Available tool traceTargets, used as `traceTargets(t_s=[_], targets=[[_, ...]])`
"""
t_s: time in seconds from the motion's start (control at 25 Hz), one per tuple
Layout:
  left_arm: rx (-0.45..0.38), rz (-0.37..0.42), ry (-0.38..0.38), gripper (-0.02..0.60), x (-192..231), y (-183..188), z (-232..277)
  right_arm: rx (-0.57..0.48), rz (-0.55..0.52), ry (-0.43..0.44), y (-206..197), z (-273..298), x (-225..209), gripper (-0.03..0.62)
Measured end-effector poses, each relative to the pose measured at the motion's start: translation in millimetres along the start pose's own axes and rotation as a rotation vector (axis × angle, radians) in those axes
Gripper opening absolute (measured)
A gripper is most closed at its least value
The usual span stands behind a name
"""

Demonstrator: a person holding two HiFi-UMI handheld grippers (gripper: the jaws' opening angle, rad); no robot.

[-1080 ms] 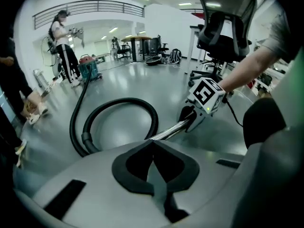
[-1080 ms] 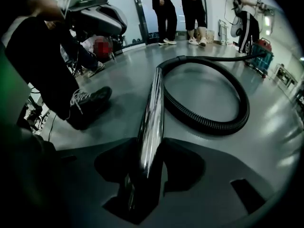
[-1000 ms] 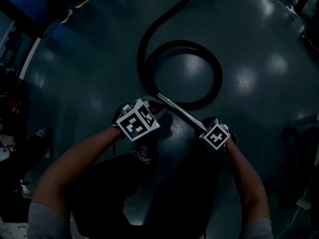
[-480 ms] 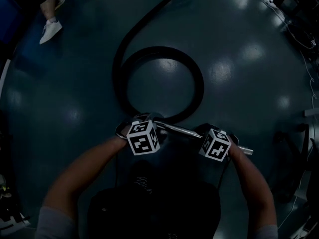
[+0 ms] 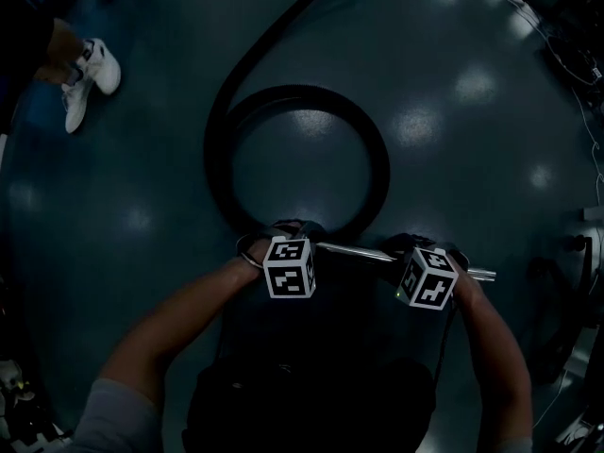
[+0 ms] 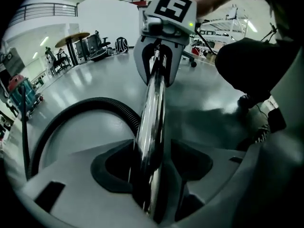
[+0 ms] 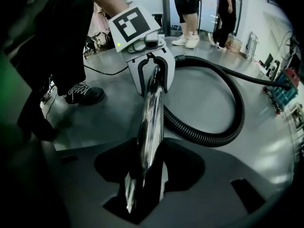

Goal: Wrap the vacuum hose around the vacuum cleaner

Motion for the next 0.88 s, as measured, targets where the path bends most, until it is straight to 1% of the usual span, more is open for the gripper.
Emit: traceTargets(t_s=[0.04,0.08,0.12,0.16,0.2,0.28,0.32,0.44,0.52,0.56,0.6,0.64,0.72,0.8,0.88], targets=[[0.008,0.020,0.019,0.252,9.4,-2.7,0.6,0.011,0.005,0.003,1.4,0.7,-7.3,0.176],[0.019,0.022,0.033,0.252,18.9,-5.8,0.8,0.024,0.008,0.008,3.8,1.7,-14.7,0.176],[0.028,0.007,0.034,0.212,27.1,-7.9,1.0,0.036,0.011,0.014,6.2,2.1,-21.6,0.176],[0.032,-0.015,0.021,0.195,32.8,-7.6,2.2,0.053,0.014,0.020,6.9,1.0,-27.5,0.176],[0.026,-0.030,0.002,0.193,36.6,-4.1,5.3,0.079,0.014,0.026,4.5,-2.1,-32.4,0.176],[-0.001,-0.037,-0.018,0.187,43.5,6.2,14.2,0.151,0.005,0.026,-6.5,-8.6,-43.3,0.176],[-0.007,-0.039,-0.018,0.184,48.9,7.7,16.4,0.180,0.003,0.015,-10.2,-8.5,-50.9,0.176],[0.006,-0.063,-0.009,0.183,65.8,5.5,10.9,0.236,-0.009,-0.053,-7.6,-7.5,-73.2,0.178],[-0.002,-0.085,-0.001,0.181,70.4,12.4,4.7,0.284,-0.024,-0.073,-4.5,-20.0,-83.0,0.178],[-0.013,-0.100,0.005,0.181,70.2,17.3,1.5,0.305,-0.017,-0.073,-3.1,-29.0,-87.9,0.192],[-0.025,-0.119,0.013,0.179,70.8,21.8,-1.6,0.318,-0.002,-0.076,-1.1,-38.2,-94.6,0.228],[-0.037,-0.140,0.025,0.179,74.4,26.1,-3.7,0.323,0.014,-0.087,1.4,-47.6,-103.8,0.258],[-0.054,-0.179,0.048,0.179,89.9,34.6,-1.1,0.297,0.014,-0.144,4.7,-67.9,-126.6,0.261],[-0.051,-0.203,0.054,0.179,103.7,39.9,11.1,0.233,0.002,-0.224,3.7,-90.3,-148.1,0.261],[-0.031,-0.211,0.050,0.178,110.4,40.2,26.5,0.157,0.041,-0.295,0.4,-113.3,-165.8,0.261]])
Point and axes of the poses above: the fingertips, and each gripper's own axes: z forward along the fingers, x to its left, y out of its top, the point moved 3 cm from there along -z, backward along the fingers, and after that the axes turned 15 degrees about -x, right-handed, at the moved point
